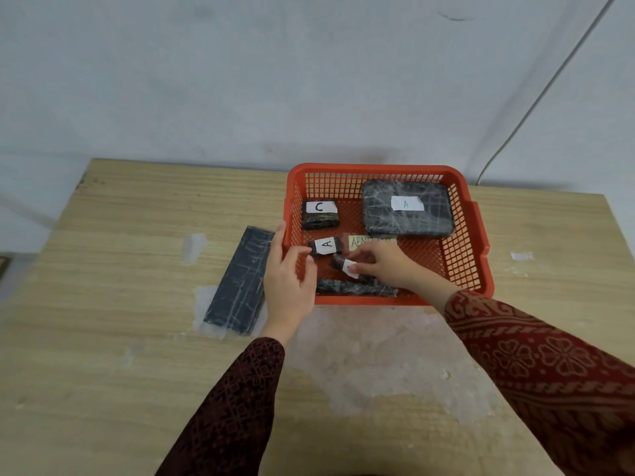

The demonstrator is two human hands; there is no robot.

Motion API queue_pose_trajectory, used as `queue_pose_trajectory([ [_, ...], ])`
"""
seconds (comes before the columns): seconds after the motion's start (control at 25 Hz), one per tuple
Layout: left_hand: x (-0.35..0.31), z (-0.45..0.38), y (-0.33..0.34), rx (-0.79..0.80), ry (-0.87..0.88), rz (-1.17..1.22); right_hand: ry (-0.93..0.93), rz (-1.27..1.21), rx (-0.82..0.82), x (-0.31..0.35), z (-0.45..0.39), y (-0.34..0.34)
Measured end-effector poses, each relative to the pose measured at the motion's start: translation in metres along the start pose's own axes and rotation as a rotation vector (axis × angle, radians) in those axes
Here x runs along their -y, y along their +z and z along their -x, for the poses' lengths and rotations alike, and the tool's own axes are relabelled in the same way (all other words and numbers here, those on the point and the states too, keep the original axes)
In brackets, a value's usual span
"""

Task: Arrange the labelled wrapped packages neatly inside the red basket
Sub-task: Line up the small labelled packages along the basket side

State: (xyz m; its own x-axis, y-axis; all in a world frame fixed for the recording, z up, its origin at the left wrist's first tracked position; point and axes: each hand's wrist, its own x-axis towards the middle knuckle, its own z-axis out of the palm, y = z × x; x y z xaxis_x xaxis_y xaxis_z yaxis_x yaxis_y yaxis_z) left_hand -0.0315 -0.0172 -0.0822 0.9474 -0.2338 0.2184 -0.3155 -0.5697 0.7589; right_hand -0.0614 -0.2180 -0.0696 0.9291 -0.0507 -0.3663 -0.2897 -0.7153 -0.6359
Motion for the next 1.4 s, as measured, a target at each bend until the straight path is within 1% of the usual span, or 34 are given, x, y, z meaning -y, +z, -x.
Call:
queue_pose_trajectory([
  [0.08,0.001,0.000,0.000,0.007,0.002,0.006,-0.032,0.134,-0.040,0.012,-0.010,0.010],
  [0.24,0.003,-0.001,0.001,0.016,0.013,0.007,-0.027,0.151,-0.225,0.029,-0.030,0.029],
  [0.32,0.005,-0.001,0.001,0.020,0.026,0.012,0.003,0.159,-0.307,0.032,-0.038,0.037],
  [0.44,0.007,-0.002,0.002,0.025,0.046,0.045,0.022,0.190,-0.387,0.036,-0.043,0.042],
  [0.52,0.010,-0.002,0.003,0.022,0.051,0.065,0.026,0.228,-0.404,0.037,-0.043,0.042],
  [0.6,0.011,-0.002,0.004,0.017,0.054,0.071,0.011,0.251,-0.395,0.038,-0.040,0.040],
  [0.72,0.012,-0.002,0.005,0.021,0.050,0.076,-0.053,0.244,-0.332,0.036,-0.025,0.033],
  [0.8,0.013,-0.002,0.006,0.026,0.043,0.083,-0.062,0.269,-0.296,0.026,-0.007,0.022],
  [0.88,0.014,-0.001,0.007,0.038,0.040,0.102,0.008,0.325,-0.254,0.006,0.016,0.008],
  [1.04,0.015,-0.002,0.007,0.045,0.029,0.121,0.274,0.412,-0.108,-0.035,0.043,-0.021],
  [1.12,0.014,-0.001,0.007,0.052,0.034,0.121,0.359,0.431,-0.048,-0.046,0.046,-0.029],
  [1.2,0.012,-0.001,0.006,0.056,0.028,0.113,0.403,0.471,-0.017,-0.050,0.046,-0.031],
  [1.28,0.011,-0.002,0.005,0.058,0.023,0.102,0.416,0.492,-0.019,-0.051,0.045,-0.030],
  [1.4,0.012,-0.002,0.005,0.067,0.027,0.100,0.374,0.466,-0.028,-0.049,0.045,-0.031],
])
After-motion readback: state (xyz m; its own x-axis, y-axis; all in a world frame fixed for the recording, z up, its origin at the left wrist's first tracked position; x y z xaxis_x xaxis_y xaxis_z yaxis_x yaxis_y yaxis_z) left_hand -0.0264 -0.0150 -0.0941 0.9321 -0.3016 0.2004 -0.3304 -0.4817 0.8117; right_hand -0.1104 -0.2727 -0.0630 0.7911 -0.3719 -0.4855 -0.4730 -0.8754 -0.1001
